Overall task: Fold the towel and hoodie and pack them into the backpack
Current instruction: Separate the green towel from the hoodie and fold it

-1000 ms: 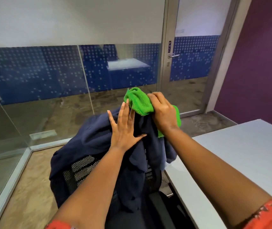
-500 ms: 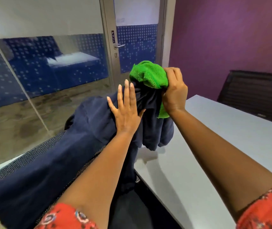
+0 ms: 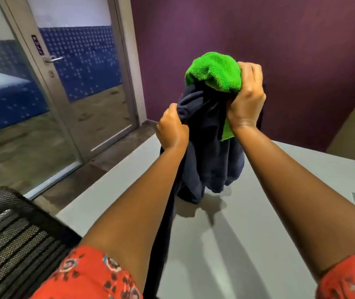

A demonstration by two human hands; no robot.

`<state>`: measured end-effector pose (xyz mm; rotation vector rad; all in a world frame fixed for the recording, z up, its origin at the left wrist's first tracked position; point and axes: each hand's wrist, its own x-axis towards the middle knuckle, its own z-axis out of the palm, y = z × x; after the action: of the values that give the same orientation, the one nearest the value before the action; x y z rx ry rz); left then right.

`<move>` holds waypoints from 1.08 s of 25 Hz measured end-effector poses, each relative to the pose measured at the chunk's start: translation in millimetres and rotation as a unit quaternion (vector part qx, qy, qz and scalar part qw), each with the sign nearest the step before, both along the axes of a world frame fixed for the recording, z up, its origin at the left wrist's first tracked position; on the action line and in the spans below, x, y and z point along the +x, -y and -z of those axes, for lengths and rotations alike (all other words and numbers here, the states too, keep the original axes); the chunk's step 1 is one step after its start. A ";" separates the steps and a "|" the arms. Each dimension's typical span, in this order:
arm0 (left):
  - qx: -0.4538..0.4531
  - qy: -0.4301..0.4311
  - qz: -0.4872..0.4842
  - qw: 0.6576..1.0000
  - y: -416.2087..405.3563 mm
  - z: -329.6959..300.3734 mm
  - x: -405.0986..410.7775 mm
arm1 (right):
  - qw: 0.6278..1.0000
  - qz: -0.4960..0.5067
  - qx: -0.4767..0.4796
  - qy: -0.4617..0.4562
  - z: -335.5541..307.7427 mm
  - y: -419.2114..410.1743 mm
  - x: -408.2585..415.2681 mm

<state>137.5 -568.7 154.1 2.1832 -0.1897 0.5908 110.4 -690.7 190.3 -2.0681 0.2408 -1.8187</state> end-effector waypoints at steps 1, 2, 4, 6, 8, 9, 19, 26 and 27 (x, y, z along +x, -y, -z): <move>-0.035 0.004 0.019 0.999 21.7 1.5 -1.1 | 1.000 0.017 -0.009 0.002 0.0 19.7 -4.9; -0.065 0.002 0.042 0.997 41.6 0.0 -2.5 | 0.999 0.032 -0.012 0.006 1.6 39.1 -9.8; -0.175 -0.024 0.087 0.980 78.0 -8.0 -2.1 | 0.999 0.049 0.001 0.015 3.2 75.4 -19.5; -0.254 -0.044 0.143 0.956 113.1 -27.6 0.3 | 0.997 0.066 0.020 0.035 -0.6 105.9 -28.9; -0.267 -0.047 0.183 0.945 145.0 -50.1 -1.8 | 0.994 0.070 0.039 0.073 -11.4 129.4 -37.2; -0.315 -0.043 0.204 0.926 160.2 -59.7 -2.2 | 0.992 0.065 0.053 0.092 -17.3 139.5 -40.2; -0.219 -0.053 0.249 0.942 198.9 65.1 4.3 | 0.993 0.004 -0.041 -0.108 69.6 206.8 -66.9; 0.109 -0.166 0.352 0.915 137.4 200.9 -30.7 | 0.872 -0.141 0.102 -0.457 162.5 193.5 -107.2; 0.149 -0.159 0.374 0.902 130.2 214.9 -32.5 | 0.834 -0.154 0.100 -0.521 166.3 189.6 -108.0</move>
<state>105.0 -698.9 -60.8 2.2214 -0.9372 -0.2446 2.4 -880.3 24.0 -2.5239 0.3216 -0.3171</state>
